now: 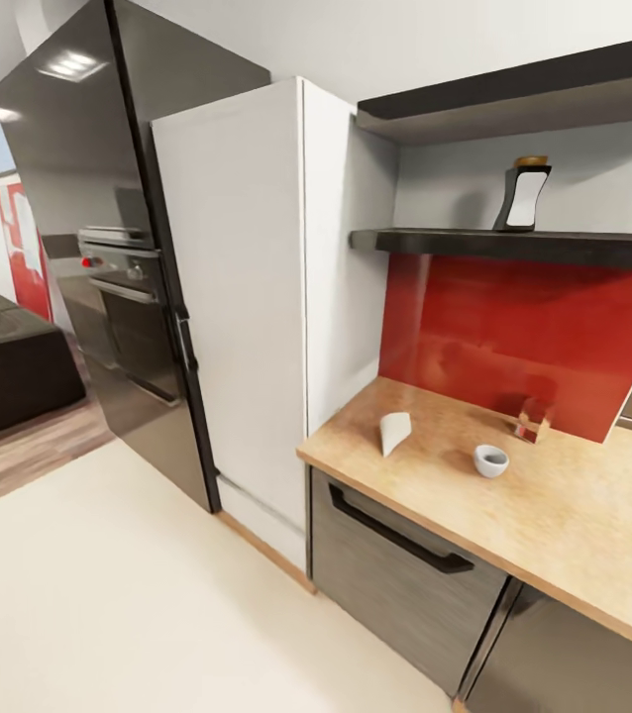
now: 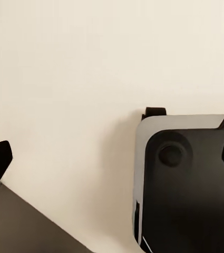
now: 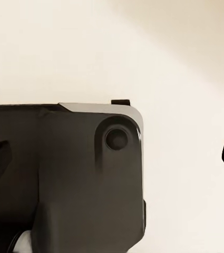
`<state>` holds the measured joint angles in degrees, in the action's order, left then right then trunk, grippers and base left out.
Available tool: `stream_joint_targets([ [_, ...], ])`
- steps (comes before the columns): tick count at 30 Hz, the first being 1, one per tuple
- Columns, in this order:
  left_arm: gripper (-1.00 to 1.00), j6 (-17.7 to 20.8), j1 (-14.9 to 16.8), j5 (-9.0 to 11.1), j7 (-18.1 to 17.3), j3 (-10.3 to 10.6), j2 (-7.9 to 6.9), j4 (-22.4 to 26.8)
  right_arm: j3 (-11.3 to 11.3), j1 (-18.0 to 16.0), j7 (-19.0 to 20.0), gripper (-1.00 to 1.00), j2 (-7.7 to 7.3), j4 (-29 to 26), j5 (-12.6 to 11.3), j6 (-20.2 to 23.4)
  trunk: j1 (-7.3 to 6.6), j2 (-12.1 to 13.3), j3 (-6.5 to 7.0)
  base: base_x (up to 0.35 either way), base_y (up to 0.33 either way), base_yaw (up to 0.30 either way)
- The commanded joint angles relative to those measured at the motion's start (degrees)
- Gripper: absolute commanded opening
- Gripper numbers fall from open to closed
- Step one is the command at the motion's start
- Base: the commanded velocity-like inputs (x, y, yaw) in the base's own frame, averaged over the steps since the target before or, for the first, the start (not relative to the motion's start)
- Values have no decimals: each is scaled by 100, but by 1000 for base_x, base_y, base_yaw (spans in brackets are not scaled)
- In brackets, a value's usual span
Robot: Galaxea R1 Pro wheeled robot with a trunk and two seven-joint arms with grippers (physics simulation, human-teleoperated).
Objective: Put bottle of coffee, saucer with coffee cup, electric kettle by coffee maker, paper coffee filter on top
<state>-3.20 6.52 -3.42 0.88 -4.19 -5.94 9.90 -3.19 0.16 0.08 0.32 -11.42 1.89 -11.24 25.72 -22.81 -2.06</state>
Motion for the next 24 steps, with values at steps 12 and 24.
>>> stream_joint_targets([
  [12,100,-32,22,-34,-2,-50,-4,18,-32,2,1,100,3,-10,20,-7,6,-11,-11,172,261,-265],
  [24,100,-34,31,-36,-8,-49,-31,21,-35,2,1,100,3,-10,17,-7,6,-11,-11,3,6,-265],
])
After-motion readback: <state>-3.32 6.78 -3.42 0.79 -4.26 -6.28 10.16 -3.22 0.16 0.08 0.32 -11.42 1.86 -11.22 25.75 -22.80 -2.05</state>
